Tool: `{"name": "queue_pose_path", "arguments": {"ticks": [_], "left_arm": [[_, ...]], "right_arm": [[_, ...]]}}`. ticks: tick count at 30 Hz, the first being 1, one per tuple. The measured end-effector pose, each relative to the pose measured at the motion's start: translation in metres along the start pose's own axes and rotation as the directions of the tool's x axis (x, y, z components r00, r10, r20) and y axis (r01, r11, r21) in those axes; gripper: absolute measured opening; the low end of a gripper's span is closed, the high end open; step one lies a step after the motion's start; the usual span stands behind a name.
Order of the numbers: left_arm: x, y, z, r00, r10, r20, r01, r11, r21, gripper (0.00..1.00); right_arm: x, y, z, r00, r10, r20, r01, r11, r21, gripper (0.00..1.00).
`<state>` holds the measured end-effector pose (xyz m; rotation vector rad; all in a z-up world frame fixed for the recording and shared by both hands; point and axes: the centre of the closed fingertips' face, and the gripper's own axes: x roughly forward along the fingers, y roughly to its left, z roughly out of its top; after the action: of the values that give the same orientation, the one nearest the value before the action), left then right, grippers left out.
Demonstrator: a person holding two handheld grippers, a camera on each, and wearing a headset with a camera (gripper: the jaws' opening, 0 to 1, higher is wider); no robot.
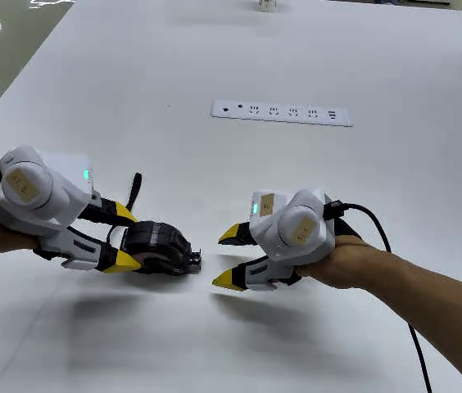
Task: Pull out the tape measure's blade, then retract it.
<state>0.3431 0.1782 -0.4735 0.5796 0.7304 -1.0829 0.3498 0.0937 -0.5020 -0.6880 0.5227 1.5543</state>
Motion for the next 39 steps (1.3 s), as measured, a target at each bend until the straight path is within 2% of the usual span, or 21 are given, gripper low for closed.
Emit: {"name": "queue_pose_path", "arguments": {"ticks": [8, 18, 29, 39], "left_arm": [[0.006, 0.000, 0.000, 0.9997, -0.017, -0.015, 0.018, 0.999, 0.031, 0.28], [0.011, 0.002, -0.001, 0.9992, -0.029, -0.027, 0.030, 0.999, 0.037, 0.26], [0.011, 0.004, -0.003, 0.9993, -0.031, -0.019, 0.032, 0.999, 0.033, 0.26], [0.011, 0.005, -0.004, 0.9993, -0.035, -0.011, 0.035, 0.999, 0.036, 0.25]], "right_arm": [[0.013, -0.001, 0.005, 0.9998, 0.022, -0.002, -0.022, 1.000, -0.012, 0.25], [0.023, -0.002, 0.007, 0.9991, 0.042, -0.004, -0.042, 0.999, 0.004, 0.22], [0.032, -0.002, 0.006, 0.9987, 0.050, -0.008, -0.049, 0.999, 0.023, 0.17], [0.034, -0.006, 0.005, 0.9989, 0.046, -0.010, -0.046, 0.998, 0.048, 0.12]]}}
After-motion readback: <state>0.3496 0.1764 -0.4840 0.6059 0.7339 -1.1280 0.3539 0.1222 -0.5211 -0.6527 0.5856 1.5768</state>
